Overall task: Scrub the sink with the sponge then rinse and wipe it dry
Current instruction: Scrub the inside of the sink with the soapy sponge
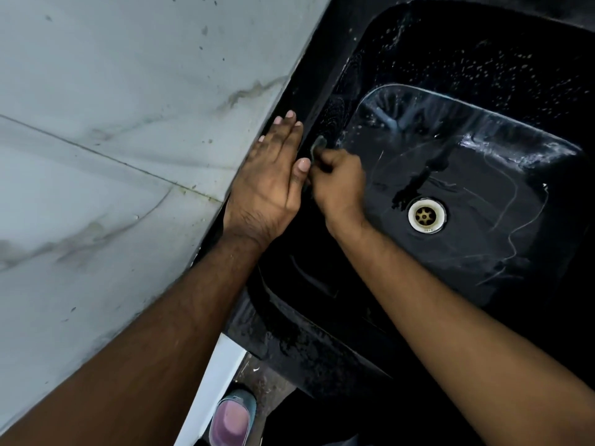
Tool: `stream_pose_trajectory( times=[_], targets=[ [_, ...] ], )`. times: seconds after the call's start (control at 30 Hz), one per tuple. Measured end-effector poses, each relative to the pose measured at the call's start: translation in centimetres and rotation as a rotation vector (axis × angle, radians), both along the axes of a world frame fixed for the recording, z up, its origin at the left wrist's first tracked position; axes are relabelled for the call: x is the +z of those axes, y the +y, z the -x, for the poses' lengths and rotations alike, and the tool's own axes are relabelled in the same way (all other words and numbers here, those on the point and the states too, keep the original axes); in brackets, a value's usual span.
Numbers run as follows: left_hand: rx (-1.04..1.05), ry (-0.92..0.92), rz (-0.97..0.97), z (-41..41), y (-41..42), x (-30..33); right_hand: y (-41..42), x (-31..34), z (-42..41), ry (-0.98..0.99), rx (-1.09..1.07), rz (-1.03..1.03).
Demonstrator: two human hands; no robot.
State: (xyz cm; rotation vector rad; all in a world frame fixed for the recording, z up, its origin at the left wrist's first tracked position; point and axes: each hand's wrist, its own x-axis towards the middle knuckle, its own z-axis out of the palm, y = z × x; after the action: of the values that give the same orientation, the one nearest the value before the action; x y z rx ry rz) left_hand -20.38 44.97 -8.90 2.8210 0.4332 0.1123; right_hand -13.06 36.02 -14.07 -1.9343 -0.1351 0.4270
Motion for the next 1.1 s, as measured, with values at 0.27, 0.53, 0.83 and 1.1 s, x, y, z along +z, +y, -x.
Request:
stream_pose_trajectory(
  times=[0.27, 0.53, 0.83, 1.1],
  targets=[
    [-0.047, 0.075, -0.100, 0.1, 0.0, 0.2, -0.5, -1.9, 2.9, 0.220, -0.058, -0.019],
    [-0.052, 0.094, -0.089, 0.2, 0.1, 0.3, -1.2, 0.8, 5.2, 0.165, -0.008, -0.132],
    [-0.047, 0.066, -0.071, 0.2, 0.1, 0.4, 0.5, -3.2, 0.6, 0.354, -0.139, -0.039],
    [-0.043, 0.053, -0.043, -0.3, 0.1, 0.4, -1.9, 0.3, 6.7, 0.391, 0.017, -0.231]
  ],
)
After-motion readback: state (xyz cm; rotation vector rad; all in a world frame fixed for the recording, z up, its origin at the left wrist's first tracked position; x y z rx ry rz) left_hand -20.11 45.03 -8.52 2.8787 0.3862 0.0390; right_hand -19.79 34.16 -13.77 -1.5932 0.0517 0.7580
